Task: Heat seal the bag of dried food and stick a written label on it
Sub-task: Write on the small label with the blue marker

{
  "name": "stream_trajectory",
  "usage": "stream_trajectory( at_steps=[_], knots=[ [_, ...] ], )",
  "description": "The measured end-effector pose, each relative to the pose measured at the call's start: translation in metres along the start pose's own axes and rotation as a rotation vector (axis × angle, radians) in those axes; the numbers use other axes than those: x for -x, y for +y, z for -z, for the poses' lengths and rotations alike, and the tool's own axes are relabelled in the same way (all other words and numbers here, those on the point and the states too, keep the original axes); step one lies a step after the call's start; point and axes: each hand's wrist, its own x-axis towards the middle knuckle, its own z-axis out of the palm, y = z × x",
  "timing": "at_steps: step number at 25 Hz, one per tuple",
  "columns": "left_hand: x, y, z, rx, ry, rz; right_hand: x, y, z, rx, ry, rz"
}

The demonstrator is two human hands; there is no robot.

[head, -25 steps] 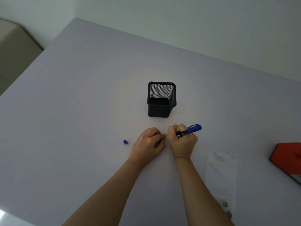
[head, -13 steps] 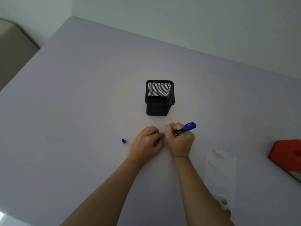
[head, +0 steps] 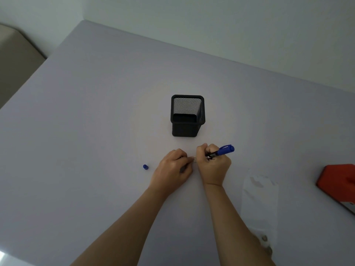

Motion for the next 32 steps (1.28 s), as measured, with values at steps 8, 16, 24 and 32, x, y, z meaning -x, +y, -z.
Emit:
stream_trajectory(
  at_steps=[8,16,24,32],
  knots=[
    [0.001,-0.001,-0.001,-0.003,0.010,-0.001,0.001,-0.003,0.001,-0.019,-0.010,0.020],
    [0.000,0.002,0.002,0.024,0.030,0.017,-0.006,-0.006,0.006,-0.184,0.139,-0.319],
    [-0.010,0.006,0.004,0.077,-0.067,0.164,-0.018,-0.017,0.040,-0.501,-0.014,-0.630],
    [-0.018,0.024,0.010,0.044,-0.119,0.334,-0.002,-0.036,0.079,-0.358,-0.194,-0.609]
  ],
)
